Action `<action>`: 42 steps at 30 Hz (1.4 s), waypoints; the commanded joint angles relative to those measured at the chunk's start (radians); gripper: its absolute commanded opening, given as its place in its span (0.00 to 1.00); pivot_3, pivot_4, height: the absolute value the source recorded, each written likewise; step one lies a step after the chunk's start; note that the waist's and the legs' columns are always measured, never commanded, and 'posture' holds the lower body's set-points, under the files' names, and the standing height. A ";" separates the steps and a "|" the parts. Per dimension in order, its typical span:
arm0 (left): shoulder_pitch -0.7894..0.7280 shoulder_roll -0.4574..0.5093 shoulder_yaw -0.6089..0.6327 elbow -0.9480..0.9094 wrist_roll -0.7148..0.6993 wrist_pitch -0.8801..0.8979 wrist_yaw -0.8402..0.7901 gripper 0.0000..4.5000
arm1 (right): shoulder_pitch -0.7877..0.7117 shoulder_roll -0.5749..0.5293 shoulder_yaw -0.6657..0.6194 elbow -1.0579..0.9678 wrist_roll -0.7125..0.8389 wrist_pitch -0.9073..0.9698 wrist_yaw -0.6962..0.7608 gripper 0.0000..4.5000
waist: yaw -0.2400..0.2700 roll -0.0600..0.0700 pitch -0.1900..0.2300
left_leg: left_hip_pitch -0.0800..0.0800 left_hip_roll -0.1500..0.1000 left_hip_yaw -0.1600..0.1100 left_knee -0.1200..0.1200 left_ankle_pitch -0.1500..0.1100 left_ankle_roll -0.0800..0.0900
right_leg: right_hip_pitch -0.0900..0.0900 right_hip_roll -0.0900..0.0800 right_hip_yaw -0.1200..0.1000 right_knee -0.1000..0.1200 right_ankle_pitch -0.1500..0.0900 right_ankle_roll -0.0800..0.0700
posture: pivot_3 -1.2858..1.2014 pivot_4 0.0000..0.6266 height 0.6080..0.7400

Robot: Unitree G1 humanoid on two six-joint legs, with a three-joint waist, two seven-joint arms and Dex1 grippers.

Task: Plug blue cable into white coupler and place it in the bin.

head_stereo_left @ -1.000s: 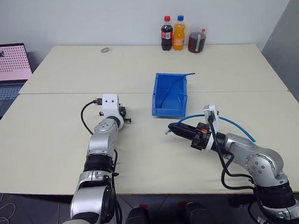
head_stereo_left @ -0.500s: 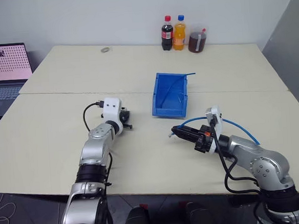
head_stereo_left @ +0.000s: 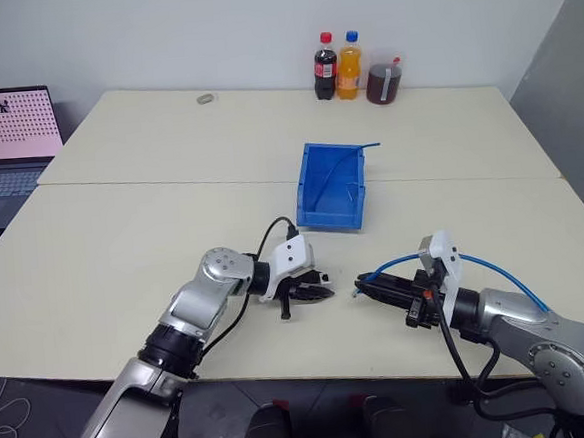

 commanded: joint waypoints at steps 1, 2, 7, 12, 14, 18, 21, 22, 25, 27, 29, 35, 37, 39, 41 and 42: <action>-0.030 -0.022 -0.034 0.062 0.038 -0.071 -0.051 0.17 | -0.031 -0.004 0.024 -0.029 -0.055 -0.050 0.003 0.03 | 0.001 0.000 0.000 | 0.000 0.000 0.000 0.000 0.000 0.000 | 0.000 0.000 0.000 0.000 0.000 0.000 | 0.52 0.24 1.00; -0.035 -0.028 -0.035 0.075 0.043 -0.080 -0.058 0.17 | -0.053 -0.002 0.051 -0.017 -0.087 -0.062 0.006 0.03 | 0.001 0.000 0.000 | 0.000 0.000 0.000 0.000 0.000 0.000 | 0.000 0.000 0.000 0.000 0.000 0.000 | 0.52 0.24 1.00; -0.046 -0.043 -0.036 0.103 0.062 -0.096 -0.080 0.17 | -0.150 0.015 0.170 0.056 -0.200 -0.093 0.016 0.03 | 0.001 0.000 0.000 | 0.000 0.000 0.000 0.000 0.000 0.000 | 0.000 0.000 0.000 0.000 0.000 0.000 | 0.52 0.24 1.00; -0.048 -0.046 -0.034 0.119 0.070 -0.102 -0.094 0.17 | -0.226 0.015 0.263 0.136 -0.311 -0.130 0.039 0.03 | 0.002 0.000 0.000 | 0.000 0.000 0.000 0.000 0.000 0.000 | 0.000 0.000 0.000 0.000 0.000 -0.001 | 0.52 0.24 1.00; -0.047 -0.046 -0.035 0.121 0.072 -0.103 -0.100 0.17 | -0.248 0.013 0.292 0.157 -0.352 -0.144 0.046 0.03 | 0.002 0.000 0.000 | 0.000 0.000 0.000 0.000 0.000 0.000 | 0.000 0.000 0.000 0.000 0.000 -0.001 | 0.52 0.24 1.00; -0.046 -0.048 -0.034 0.124 0.075 -0.104 -0.103 0.17 | -0.264 0.018 0.313 0.184 -0.402 -0.158 0.055 0.03 | 0.002 0.000 0.000 | 0.000 0.000 0.000 0.000 0.000 0.000 | 0.000 0.000 0.000 0.000 0.000 -0.001 | 0.52 0.24 1.00; -0.044 -0.047 -0.033 0.127 0.077 -0.107 -0.103 0.17 | -0.260 0.006 0.322 0.189 -0.427 -0.161 0.065 0.03 | 0.002 0.000 0.000 | 0.000 0.000 0.000 0.000 0.000 0.000 | 0.000 0.000 0.000 0.000 0.000 -0.001 | 0.52 0.24 1.00; -0.044 -0.047 -0.032 0.128 0.077 -0.107 -0.103 0.17 | -0.256 0.000 0.322 0.190 -0.435 -0.163 0.073 0.03 | 0.002 0.000 0.000 | 0.000 0.000 0.000 0.000 0.000 0.000 | 0.000 0.000 0.000 0.000 0.000 -0.001 | 0.52 0.24 1.00; -0.042 -0.047 -0.032 0.130 0.079 -0.109 -0.101 0.17 | -0.250 -0.008 0.317 0.188 -0.443 -0.165 0.090 0.03 | 0.002 0.000 -0.001 | 0.000 0.000 0.000 0.000 0.000 0.000 | 0.000 0.000 -0.001 0.000 0.001 -0.001 | 0.52 0.24 1.00; -0.041 -0.048 -0.032 0.131 0.080 -0.110 -0.099 0.17 | -0.248 -0.016 0.319 0.186 -0.448 -0.163 0.104 0.03 | 0.002 0.000 -0.001 | 0.000 0.000 0.000 0.000 0.000 0.000 | 0.000 0.000 -0.001 0.000 0.001 -0.001 | 0.52 0.24 1.00; -0.040 -0.049 -0.031 0.132 0.081 -0.111 -0.098 0.17 | -0.244 -0.020 0.323 0.186 -0.457 -0.166 0.115 0.02 | 0.002 0.000 -0.001 | 0.000 0.000 0.000 0.001 0.000 0.000 | 0.001 0.000 -0.001 0.000 0.001 -0.001 | 0.52 0.24 1.00; -0.039 -0.052 -0.029 0.135 0.083 -0.109 -0.093 0.17 | -0.244 -0.023 0.357 0.190 -0.494 -0.177 0.140 0.02 | 0.002 0.000 -0.001 | 0.000 0.000 -0.001 0.001 0.000 0.000 | 0.001 0.000 -0.001 0.000 0.001 -0.001 | 0.52 0.24 1.00; -0.038 -0.053 -0.029 0.136 0.084 -0.109 -0.092 0.17 | -0.247 -0.019 0.367 0.194 -0.505 -0.179 0.146 0.02 | 0.002 0.000 -0.002 | 0.001 0.000 -0.001 0.001 0.000 0.000 | 0.001 0.000 -0.001 0.000 0.001 -0.001 | 0.52 0.24 1.00; -0.038 -0.054 -0.028 0.136 0.086 -0.108 -0.092 0.17 | -0.257 -0.020 0.389 0.203 -0.526 -0.185 0.158 0.02 | 0.002 0.000 -0.002 | 0.001 0.000 -0.001 0.001 0.000 0.000 | 0.002 0.000 -0.001 0.000 0.001 -0.001 | 0.52 0.24 1.00; -0.039 -0.056 -0.027 0.138 0.087 -0.109 -0.093 0.17 | -0.266 -0.020 0.406 0.217 -0.543 -0.188 0.167 0.02 | 0.002 0.000 -0.002 | 0.001 0.000 -0.001 0.001 0.000 0.000 | 0.002 0.000 -0.001 0.001 0.001 -0.001 | 0.52 0.24 1.00; -0.039 -0.056 -0.026 0.138 0.088 -0.109 -0.094 0.17 | -0.270 -0.019 0.411 0.222 -0.548 -0.186 0.172 0.02 | 0.002 0.000 -0.003 | 0.002 0.000 -0.001 0.001 0.000 0.000 | 0.002 0.000 -0.001 0.001 0.001 -0.001 | 0.52 0.24 1.00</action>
